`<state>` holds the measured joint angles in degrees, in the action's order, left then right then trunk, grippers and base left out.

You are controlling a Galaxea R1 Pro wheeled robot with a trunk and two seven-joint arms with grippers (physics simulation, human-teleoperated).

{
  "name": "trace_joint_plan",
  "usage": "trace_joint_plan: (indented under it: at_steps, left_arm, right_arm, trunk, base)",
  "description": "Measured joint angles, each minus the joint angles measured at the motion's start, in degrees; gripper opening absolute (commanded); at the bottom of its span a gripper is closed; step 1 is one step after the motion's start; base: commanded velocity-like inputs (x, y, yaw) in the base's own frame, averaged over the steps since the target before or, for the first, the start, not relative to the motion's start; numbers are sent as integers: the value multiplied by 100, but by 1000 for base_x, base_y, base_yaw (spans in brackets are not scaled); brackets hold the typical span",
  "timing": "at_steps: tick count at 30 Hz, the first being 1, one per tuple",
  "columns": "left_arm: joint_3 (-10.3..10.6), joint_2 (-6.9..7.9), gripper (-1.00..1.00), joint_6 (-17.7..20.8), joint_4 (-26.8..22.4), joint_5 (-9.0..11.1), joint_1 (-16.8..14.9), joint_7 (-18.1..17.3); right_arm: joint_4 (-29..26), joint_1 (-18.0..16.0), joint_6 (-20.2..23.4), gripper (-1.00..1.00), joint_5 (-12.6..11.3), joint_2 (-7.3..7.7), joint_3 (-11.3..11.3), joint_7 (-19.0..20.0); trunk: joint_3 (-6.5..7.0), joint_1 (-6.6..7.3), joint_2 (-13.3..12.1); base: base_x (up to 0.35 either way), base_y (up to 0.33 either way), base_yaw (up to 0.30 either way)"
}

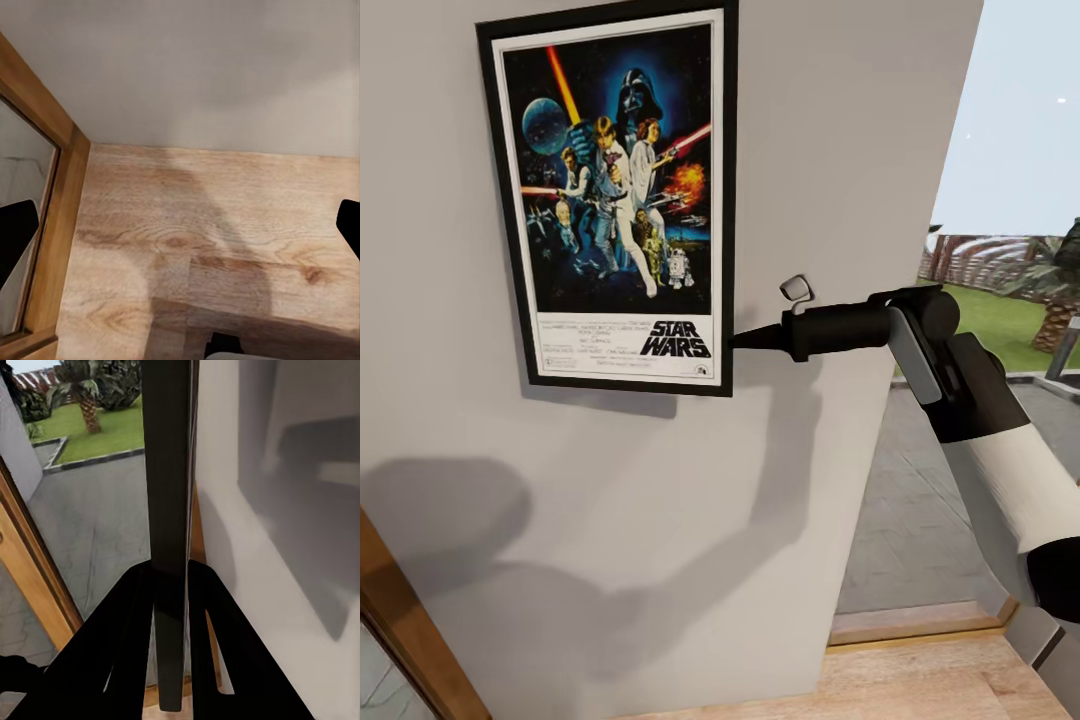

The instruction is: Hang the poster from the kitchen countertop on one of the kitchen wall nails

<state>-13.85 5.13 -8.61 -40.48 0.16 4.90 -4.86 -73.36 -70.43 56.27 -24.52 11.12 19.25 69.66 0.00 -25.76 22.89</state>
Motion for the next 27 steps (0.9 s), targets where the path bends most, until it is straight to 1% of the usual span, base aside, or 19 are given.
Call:
trace_joint_plan:
  at_steps: [5, 10, 21, 27]
  left_arm:
    - [0, 0, 100, -2, 0, 0, 0, 0]
    - [0, 0, 100, -2, 0, -1, 0, -3]
    - [0, 0, 100, -2, 0, 0, 0, -3]
    - [0, 0, 100, -2, 0, 0, 0, -2]
  right_arm:
    - [0, 25, -110, -100, -5, 0, 6, 6]
    - [-6, 168, -233, -100, 2, 0, 8, 10]
    - [-31, 403, -305, -100, -2, 15, 9, 13]
    - [-38, 529, -591, -100, 3, 17, 8, 42]
  trunk:
    - [0, 0, 0]
    - [0, 0, 0]
    - [0, 0, 0]
    - [0, 0, 0]
  base:
    - [0, 0, 0]
    - [0, 0, 0]
    - [0, 0, 0]
    - [0, 0, 0]
